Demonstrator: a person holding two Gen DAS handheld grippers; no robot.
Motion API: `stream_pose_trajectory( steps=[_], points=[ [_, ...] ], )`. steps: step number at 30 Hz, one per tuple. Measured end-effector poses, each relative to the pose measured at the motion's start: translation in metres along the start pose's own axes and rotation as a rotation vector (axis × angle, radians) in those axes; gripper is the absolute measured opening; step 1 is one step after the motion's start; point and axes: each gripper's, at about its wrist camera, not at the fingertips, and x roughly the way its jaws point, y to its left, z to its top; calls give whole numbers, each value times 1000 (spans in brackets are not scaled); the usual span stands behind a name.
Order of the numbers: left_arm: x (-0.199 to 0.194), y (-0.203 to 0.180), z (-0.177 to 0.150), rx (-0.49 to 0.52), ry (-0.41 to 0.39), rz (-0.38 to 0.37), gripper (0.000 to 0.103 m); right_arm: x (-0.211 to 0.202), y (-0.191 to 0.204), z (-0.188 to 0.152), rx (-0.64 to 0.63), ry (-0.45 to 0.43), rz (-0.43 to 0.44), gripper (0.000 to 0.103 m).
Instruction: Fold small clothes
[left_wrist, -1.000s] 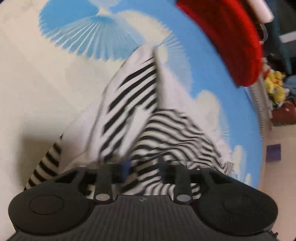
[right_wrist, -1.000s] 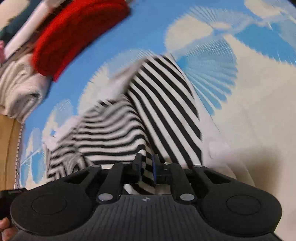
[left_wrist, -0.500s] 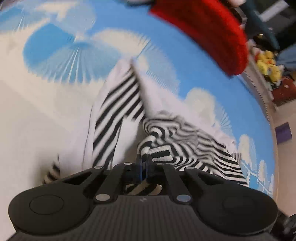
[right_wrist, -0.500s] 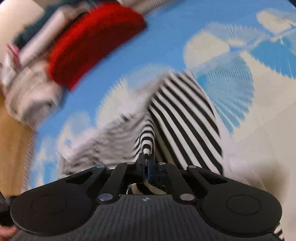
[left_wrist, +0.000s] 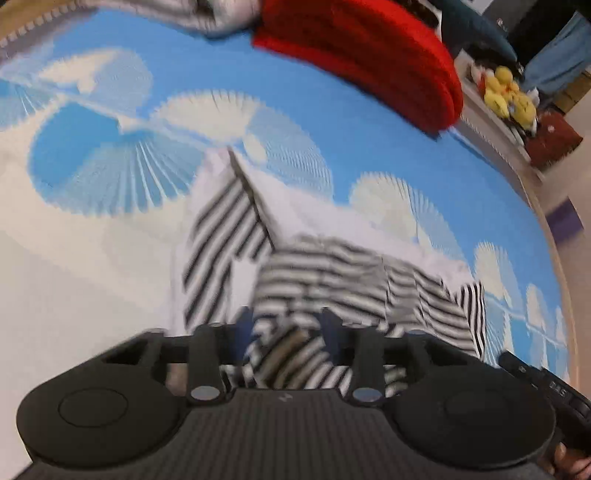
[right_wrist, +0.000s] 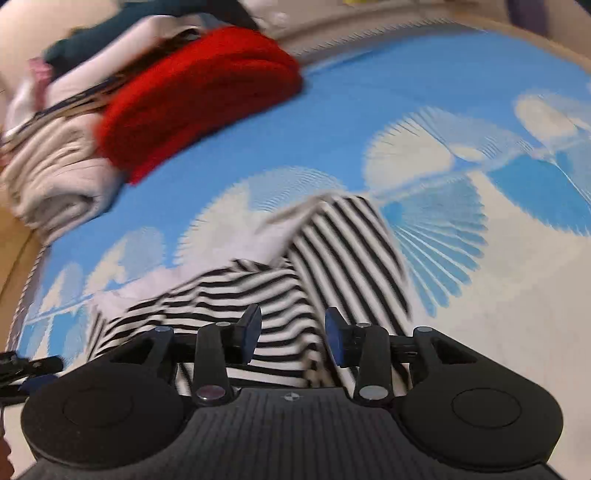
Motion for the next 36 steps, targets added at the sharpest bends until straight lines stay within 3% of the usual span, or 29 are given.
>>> stream_pose_trajectory(
  steps=[2, 4, 7, 10, 13, 15, 19, 23, 27, 30, 32, 33, 36],
  points=[
    [19, 4, -6, 7, 53, 36, 20, 17, -4, -5, 16, 104, 4, 39],
    [36, 14, -12, 18, 114, 126, 10, 42, -8, -18, -11, 231, -89, 38],
    [32, 22, -11, -35, 118, 109, 10, 40, -8, -16, 8, 202, -96, 36],
    [16, 11, -8, 23, 51, 82, 14, 32, -2, -11, -29, 152, -84, 37],
    [37, 18, -17, 37, 171, 132, 15, 37, -12, -18, 8, 221, -106, 37],
    [25, 23, -20, -9, 145, 115, 15, 14, -11, -10, 37, 162, -113, 38],
    [-52, 21, -22, 9, -57, 62, 22, -71, -11, 8, 21, -44, -54, 39],
    [-117, 28, -48, 22, -105, 5, 22, -151, -28, 6, 37, -163, -29, 41],
    [-156, 46, -103, 84, -114, 10, 22, -207, -49, -30, -25, -202, -44, 41],
    [-163, 72, -153, 73, -91, 23, 22, -227, -76, -70, -22, -207, -101, 41],
    [-158, 88, -179, 30, -39, 45, 22, -228, -94, -96, 8, -168, -129, 41],
    [-157, 93, -185, 2, -33, 21, 22, -229, -100, -107, 21, -136, -136, 41],
    [-157, 95, -200, 23, -30, 21, 22, -227, -111, -134, 31, -90, -145, 38]
  ],
)
